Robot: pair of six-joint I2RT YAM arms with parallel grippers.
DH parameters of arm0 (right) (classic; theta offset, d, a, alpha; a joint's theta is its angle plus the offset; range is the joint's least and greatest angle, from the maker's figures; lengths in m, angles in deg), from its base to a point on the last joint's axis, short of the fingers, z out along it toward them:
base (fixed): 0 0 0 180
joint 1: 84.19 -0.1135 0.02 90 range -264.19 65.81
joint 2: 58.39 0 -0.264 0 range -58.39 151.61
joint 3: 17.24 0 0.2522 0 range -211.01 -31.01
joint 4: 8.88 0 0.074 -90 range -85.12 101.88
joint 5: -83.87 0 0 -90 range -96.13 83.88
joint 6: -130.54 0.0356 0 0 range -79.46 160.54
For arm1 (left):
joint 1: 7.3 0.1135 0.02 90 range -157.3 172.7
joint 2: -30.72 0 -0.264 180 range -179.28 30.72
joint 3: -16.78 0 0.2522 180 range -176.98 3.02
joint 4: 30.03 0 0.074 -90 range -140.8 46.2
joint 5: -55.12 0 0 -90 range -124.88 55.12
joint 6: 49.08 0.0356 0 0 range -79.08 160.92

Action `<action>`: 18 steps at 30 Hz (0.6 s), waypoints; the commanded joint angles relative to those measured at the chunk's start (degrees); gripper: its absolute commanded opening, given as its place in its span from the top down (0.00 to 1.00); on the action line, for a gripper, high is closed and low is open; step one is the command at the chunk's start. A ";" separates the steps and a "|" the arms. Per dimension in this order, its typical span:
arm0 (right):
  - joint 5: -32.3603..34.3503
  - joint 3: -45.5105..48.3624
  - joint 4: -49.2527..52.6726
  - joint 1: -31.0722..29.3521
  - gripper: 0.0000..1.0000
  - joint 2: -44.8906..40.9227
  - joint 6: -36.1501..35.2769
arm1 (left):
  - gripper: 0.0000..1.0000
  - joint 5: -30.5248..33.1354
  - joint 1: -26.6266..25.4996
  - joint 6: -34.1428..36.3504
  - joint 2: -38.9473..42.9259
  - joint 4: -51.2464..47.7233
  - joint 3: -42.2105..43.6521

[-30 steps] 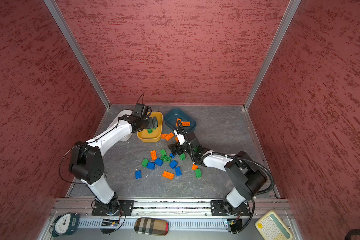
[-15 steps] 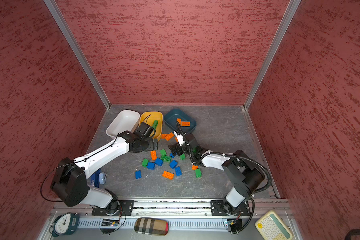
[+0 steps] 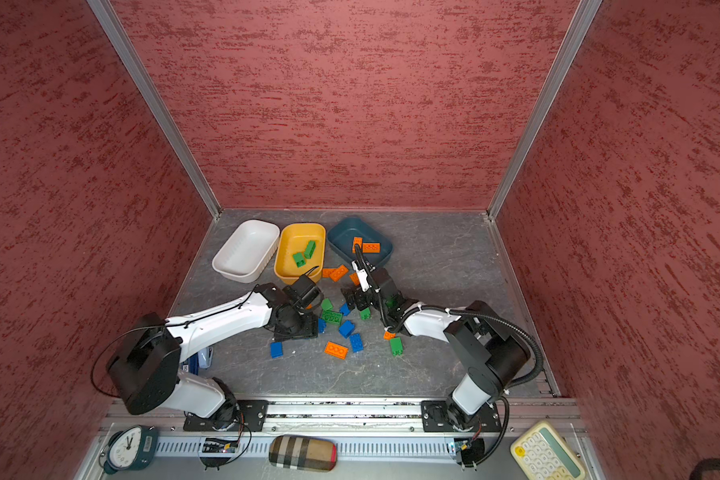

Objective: Sort the legos into containers by color
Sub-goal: 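Move the left gripper back over the pile and grasp a blue brick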

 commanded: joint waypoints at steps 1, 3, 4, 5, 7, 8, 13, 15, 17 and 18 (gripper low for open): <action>1.84 -0.70 -1.52 -0.35 0.01 -0.51 0.28 | 0.28 2.81 -0.03 -0.29 -1.88 1.28 -0.63; 2.42 -0.92 -1.06 -0.35 0.01 -0.59 0.43 | 0.29 3.33 0.06 -0.25 -2.90 2.19 -0.06; 2.99 -1.01 -0.65 -0.35 0.01 -0.53 0.45 | 0.30 3.02 0.11 -0.25 -3.43 2.90 0.29; 3.51 -1.18 -0.28 -0.37 0.01 -0.61 0.44 | 0.30 2.53 0.06 -0.25 -3.93 3.40 0.50; 4.11 -1.28 0.11 -0.39 0.01 -0.61 0.18 | 0.31 1.95 0.08 0.28 -5.17 4.75 0.47; 4.10 -1.28 0.19 -0.35 0.01 -0.62 0.17 | 0.31 1.77 0.02 0.71 -5.59 5.43 0.44; 2.87 -1.27 0.64 -0.35 0.01 -1.11 -0.31 | 0.32 3.12 0.08 2.51 -8.25 6.87 -0.88; 2.28 -0.87 0.79 -0.35 0.01 -1.55 -0.77 | 0.31 3.74 0.11 3.44 -9.45 6.78 -1.92; 2.40 -0.52 1.19 -0.34 0.01 -1.91 -0.89 | 0.31 4.16 0.12 4.27 -10.29 6.80 -2.75; 2.62 -0.51 1.56 -0.35 0.01 -2.09 -1.00 | 0.31 4.46 0.09 4.76 -10.59 6.93 -2.96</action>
